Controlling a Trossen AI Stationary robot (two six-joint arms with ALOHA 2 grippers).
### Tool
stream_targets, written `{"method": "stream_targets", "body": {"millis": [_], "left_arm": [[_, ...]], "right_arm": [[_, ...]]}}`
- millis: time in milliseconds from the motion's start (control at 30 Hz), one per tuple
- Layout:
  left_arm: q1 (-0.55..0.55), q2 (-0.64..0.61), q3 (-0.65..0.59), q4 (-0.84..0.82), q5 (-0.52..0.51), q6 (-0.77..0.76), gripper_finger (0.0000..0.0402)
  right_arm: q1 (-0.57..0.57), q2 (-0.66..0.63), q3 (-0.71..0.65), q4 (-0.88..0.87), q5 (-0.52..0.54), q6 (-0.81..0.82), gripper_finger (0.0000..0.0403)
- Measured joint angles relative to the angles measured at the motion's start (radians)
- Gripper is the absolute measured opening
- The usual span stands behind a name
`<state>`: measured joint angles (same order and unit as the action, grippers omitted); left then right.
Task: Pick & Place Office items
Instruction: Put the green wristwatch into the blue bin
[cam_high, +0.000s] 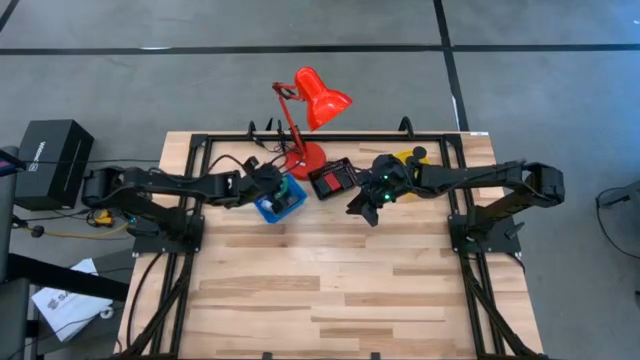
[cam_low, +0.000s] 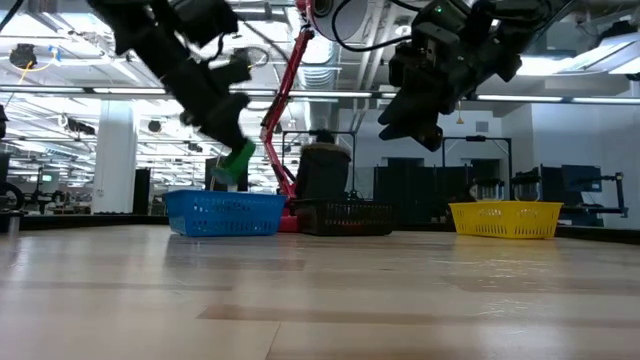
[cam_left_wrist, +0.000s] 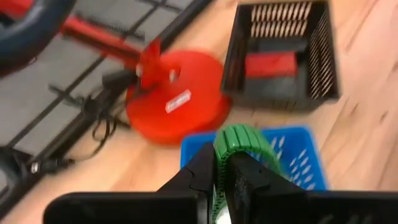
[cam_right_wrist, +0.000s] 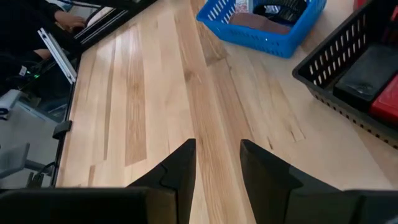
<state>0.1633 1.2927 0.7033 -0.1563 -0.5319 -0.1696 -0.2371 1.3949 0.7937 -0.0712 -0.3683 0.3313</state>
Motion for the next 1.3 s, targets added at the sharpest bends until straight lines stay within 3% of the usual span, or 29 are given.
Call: {"method": "stream_targets", "body": {"millis": [133, 367, 567, 833, 1133, 1300], "left_arm": [[0.014, 0.008, -0.053, 0.036, 0.011, -0.019, 0.0015], [0.023, 0.016, -0.117, 0.33, 0.089, -0.048, 0.0016], [0.023, 0.103, -0.153, 0.352, 0.085, -0.169, 0.0017], [0.023, 0.209, -0.155, 0.436, 0.084, -0.029, 0.0023], [0.023, 0.204, -0.155, 0.362, 0.084, 0.06, 0.011], [0.014, 0.125, -0.156, 0.278, 0.084, 0.06, 0.0159]], "right_arm": [[0.001, 0.0, 0.0, -0.003, 0.0, 0.001, 0.0117], [0.001, 0.0, 0.0, 0.002, 0.002, 0.001, 0.0117], [0.001, 0.0, 0.0, 0.0, 0.002, 0.001, 0.0117], [0.001, 0.0, 0.0, -0.006, 0.001, 0.001, 0.0117], [0.001, 0.0, 0.0, -0.013, 0.0, 0.001, 0.0117], [0.001, 0.0, 0.0, -0.021, 0.0, 0.001, 0.0117]]}}
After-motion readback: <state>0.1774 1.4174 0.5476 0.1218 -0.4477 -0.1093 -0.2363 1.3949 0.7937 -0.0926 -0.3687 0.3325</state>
